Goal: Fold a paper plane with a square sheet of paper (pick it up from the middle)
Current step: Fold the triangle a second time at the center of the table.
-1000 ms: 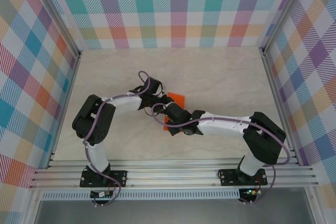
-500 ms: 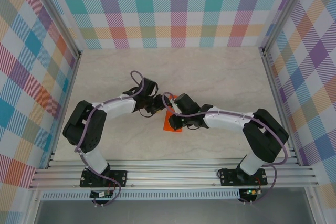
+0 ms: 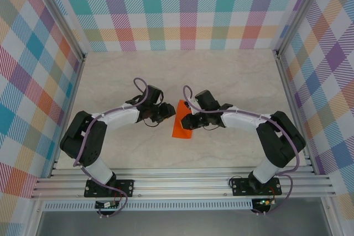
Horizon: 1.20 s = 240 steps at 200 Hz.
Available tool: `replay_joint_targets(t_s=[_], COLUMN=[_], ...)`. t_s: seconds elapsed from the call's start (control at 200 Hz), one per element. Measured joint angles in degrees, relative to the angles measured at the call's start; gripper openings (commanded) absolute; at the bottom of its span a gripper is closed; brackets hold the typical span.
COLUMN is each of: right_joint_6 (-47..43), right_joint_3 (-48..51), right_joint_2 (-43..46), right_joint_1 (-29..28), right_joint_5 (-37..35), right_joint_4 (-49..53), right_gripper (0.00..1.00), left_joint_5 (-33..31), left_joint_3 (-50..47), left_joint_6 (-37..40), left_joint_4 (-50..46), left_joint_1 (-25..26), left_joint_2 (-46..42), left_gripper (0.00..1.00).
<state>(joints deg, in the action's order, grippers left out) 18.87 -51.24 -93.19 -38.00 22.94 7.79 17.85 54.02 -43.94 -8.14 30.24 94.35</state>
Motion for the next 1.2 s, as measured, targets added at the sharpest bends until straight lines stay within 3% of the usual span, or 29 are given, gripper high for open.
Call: replay_joint_targets(t_s=[0.29, 0.8, 1.2], right_joint_6=[-3.3, -6.7, -7.8], right_joint_3=[-0.7, -5.1, -5.5], right_joint_2=[-1.2, -6.2, -7.5], right_joint_1=[2.1, 4.0, 5.7], right_joint_5=[-0.7, -2.3, -1.7], right_joint_4=[5.6, 8.4, 8.6], right_gripper=[0.16, 0.18, 0.19], left_joint_5=[-0.4, 0.9, 2.8], left_joint_3=[-0.3, -0.3, -1.7], left_joint_6=[-0.2, 0.3, -4.3], left_joint_4=[0.8, 1.5, 9.9], left_joint_1=[0.3, 3.7, 4.9], left_joint_2=[-1.2, -1.1, 3.5], left_gripper=[0.38, 0.29, 0.25])
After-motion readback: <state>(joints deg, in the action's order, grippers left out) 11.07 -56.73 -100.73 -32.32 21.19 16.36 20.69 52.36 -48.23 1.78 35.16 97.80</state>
